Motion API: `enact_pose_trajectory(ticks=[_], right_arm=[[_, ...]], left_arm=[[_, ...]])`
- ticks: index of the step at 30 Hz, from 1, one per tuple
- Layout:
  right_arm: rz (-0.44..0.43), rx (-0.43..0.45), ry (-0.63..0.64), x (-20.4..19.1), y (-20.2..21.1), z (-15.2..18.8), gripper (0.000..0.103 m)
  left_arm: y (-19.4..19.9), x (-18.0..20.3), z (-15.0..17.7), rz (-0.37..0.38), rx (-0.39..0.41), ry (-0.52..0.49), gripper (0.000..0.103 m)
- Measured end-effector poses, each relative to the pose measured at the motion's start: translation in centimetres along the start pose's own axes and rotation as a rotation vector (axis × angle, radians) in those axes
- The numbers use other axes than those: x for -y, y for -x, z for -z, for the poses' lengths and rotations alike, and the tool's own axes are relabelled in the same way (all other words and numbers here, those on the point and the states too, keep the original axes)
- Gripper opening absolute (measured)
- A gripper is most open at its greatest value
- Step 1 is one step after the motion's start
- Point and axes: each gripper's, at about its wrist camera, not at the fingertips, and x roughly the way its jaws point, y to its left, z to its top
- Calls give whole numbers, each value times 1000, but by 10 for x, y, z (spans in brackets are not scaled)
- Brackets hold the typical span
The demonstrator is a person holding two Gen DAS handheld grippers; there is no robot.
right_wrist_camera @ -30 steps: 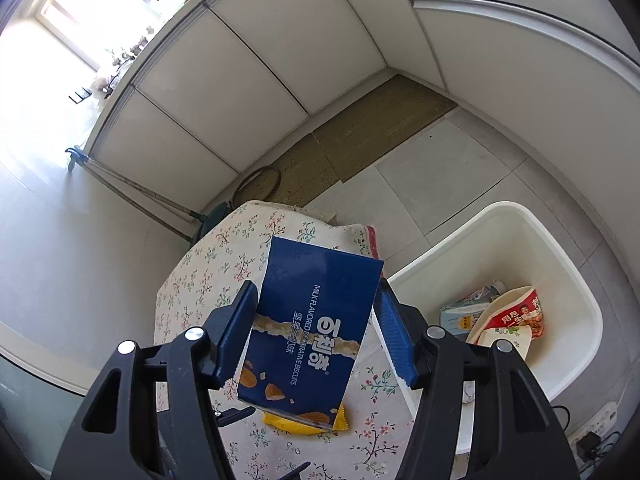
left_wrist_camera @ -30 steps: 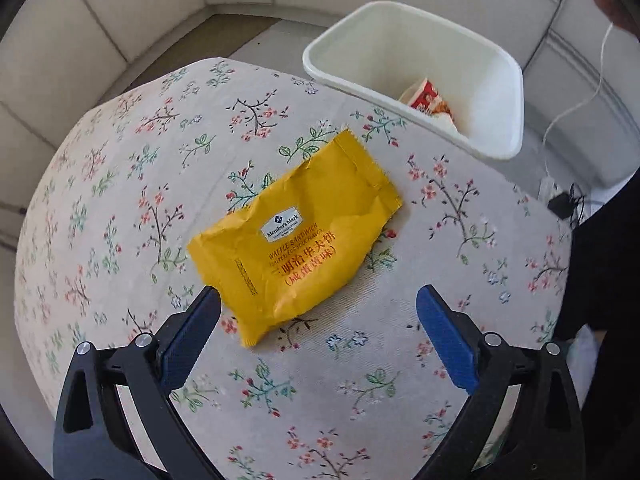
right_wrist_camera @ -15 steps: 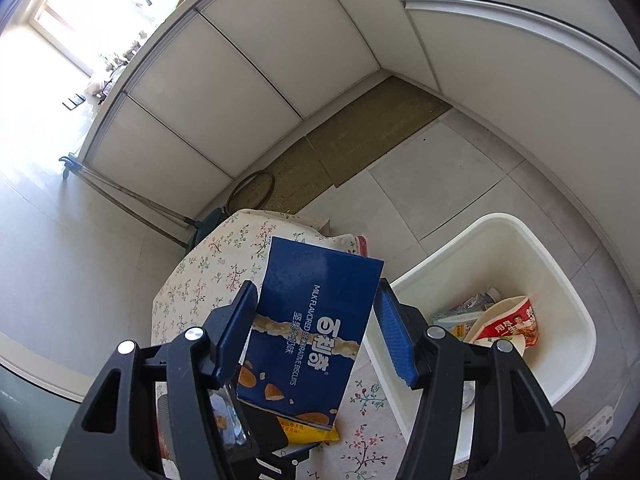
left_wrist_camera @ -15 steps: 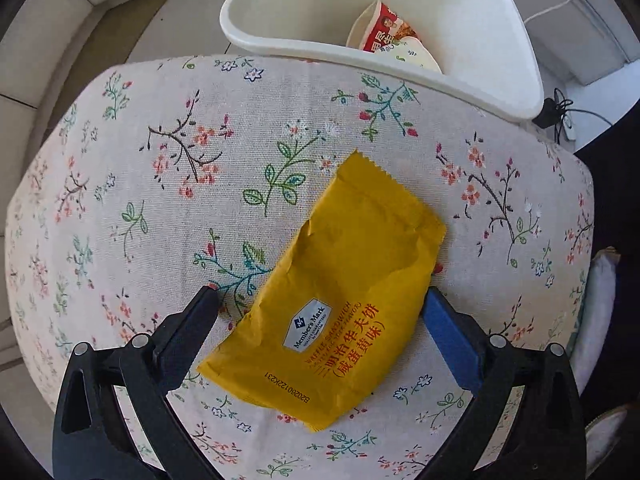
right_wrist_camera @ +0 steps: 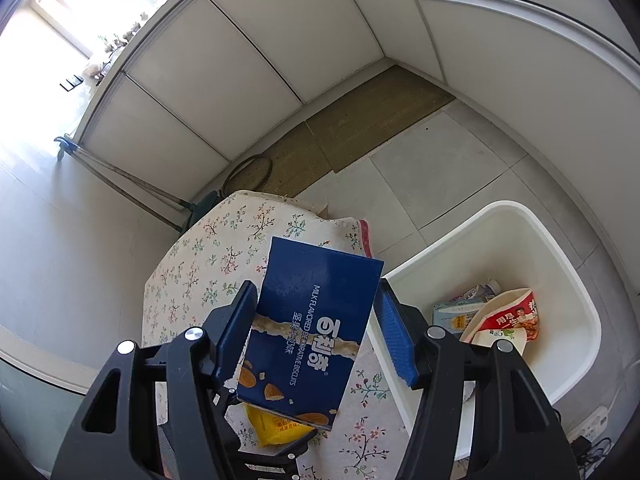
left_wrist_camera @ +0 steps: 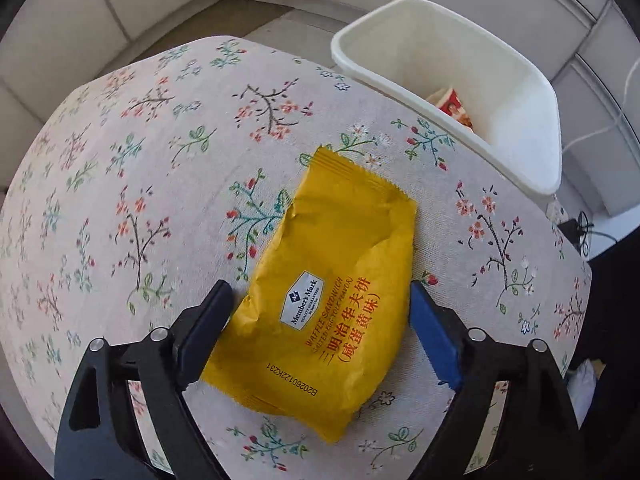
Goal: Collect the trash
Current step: 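Grasp the yellow snack wrapper with the left tool while the right tool holds the box, then drop the blue box into the bin with the right tool while the left tool lifts the wrapper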
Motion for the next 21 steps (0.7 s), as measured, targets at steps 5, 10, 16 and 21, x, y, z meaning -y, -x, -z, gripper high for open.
enact_pose_trajectory(ticks=[5,10,16,21], right_arm=[[7,-6,19,-3,-1,8,59],[18,-14,46,-4,0,15,59],[20,-11,58,1,7,21,59],[29,-5,45,13,13,24,59]], left_arm=[[12,-13,19,-55,95,269,51],[23,-13,40,-66,133,379,46],[35,-17,64,-87,170,523,38],[43,-17,78,-96,188,582,37]])
